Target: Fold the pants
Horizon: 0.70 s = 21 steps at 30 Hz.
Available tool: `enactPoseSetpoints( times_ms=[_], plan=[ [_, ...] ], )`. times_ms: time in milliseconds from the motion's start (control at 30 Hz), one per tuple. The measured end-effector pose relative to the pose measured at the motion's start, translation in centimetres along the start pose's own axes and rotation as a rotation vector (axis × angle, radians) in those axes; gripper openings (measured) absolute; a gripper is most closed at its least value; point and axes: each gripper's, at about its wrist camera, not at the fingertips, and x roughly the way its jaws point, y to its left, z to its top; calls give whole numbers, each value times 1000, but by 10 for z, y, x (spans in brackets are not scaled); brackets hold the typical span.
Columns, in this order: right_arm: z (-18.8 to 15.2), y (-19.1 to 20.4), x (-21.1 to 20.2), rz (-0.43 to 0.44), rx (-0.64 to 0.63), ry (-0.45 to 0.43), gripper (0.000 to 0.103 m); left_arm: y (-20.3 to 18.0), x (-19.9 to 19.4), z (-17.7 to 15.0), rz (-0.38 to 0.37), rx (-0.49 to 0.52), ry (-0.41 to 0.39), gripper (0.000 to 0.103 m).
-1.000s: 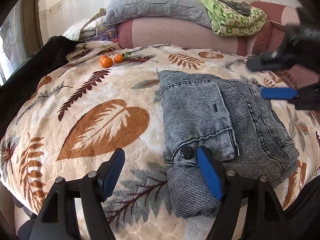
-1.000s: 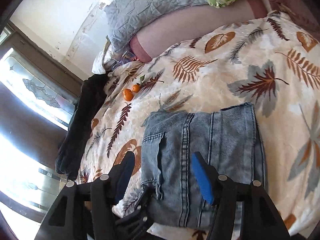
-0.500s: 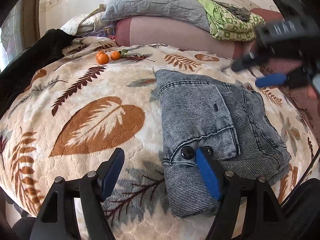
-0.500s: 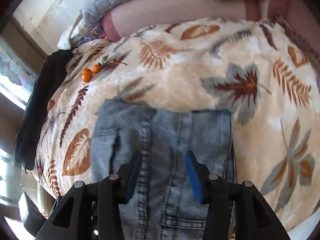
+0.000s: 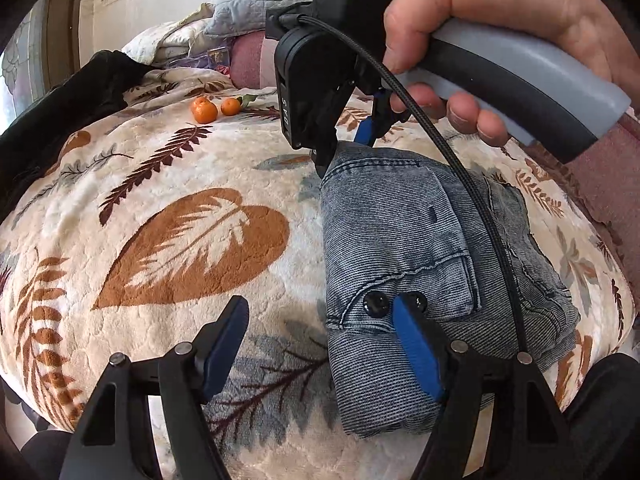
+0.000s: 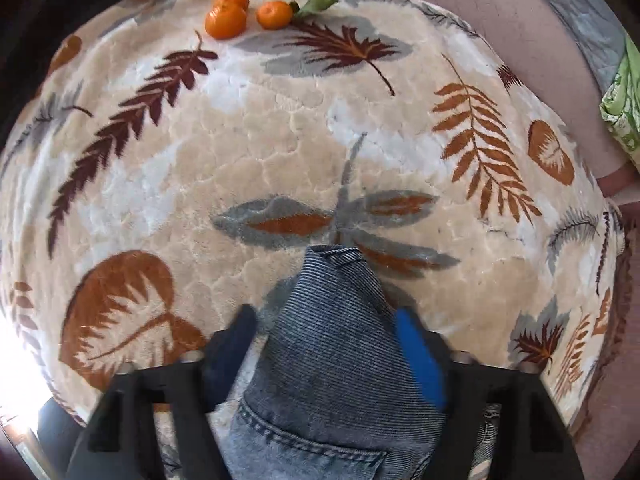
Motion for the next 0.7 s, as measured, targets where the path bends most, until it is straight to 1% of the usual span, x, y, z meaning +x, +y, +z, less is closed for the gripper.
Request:
enactPoseSetpoints(
  times_ms=[33, 67, 133, 200, 267, 367, 500, 533, 600, 633, 700],
  plan=[
    [-2, -3, -1, 5, 5, -16, 32, 0, 0, 0, -2, -2, 1, 75],
    [-4, -5, -3, 8, 11, -31, 29, 1, 1, 1, -4, -4, 3, 75],
    [-9, -13, -6, 15, 38, -56, 29, 1, 1, 2, -6, -6, 4, 75],
    [-14, -21, -7, 3, 60, -87, 29, 1, 2, 2, -10, -8, 5, 75],
    [-16, -28, -11, -26, 90, -132, 29, 2, 2, 2, -14, -8, 7, 75],
    [-16, -42, -20, -122, 138, -198, 30, 2, 2, 2, -15, -8, 8, 75],
    [-19, -57, -42, -132, 199, -255, 30, 2, 1, 1, -15, -11, 9, 75],
    [-19, -59, -50, -113, 213, -270, 30, 1, 1, 1, -14, -11, 9, 75],
    [-28, -62, -61, -14, 229, -281, 30, 1, 0, 1, -12, -11, 6, 75],
    [-26, -55, -61, 24, 221, -276, 30, 1, 0, 0, -12, -13, 5, 75],
    [-38, -44, -61, 127, 200, -260, 32, 2, -1, 0, -17, -22, 6, 75]
  ],
)
